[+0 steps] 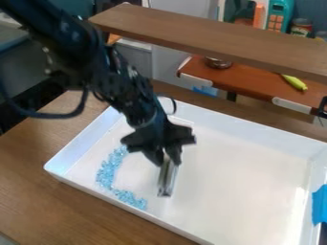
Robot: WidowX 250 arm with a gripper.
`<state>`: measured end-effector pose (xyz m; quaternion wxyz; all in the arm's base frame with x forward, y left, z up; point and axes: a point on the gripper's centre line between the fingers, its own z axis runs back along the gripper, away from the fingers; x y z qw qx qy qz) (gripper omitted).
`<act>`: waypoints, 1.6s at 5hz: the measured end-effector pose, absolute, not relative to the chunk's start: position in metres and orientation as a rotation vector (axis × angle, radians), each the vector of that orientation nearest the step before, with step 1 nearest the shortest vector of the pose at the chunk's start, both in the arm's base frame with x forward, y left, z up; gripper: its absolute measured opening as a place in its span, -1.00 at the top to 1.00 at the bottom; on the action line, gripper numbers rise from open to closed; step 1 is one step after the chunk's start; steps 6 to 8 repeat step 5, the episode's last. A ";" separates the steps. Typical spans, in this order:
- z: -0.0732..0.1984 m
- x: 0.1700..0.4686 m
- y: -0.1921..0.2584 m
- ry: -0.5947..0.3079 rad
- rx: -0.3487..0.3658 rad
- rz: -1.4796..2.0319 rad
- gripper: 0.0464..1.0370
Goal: Sweep into pile
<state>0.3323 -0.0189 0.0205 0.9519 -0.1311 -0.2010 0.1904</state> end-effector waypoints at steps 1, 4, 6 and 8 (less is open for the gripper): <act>0.010 0.327 -0.016 -0.418 -0.231 0.331 0.41; 0.003 0.307 0.022 -0.423 -0.160 0.320 0.41; 0.003 0.307 0.037 -0.438 -0.083 0.351 0.41; 0.003 0.307 0.037 -0.438 -0.083 0.351 0.41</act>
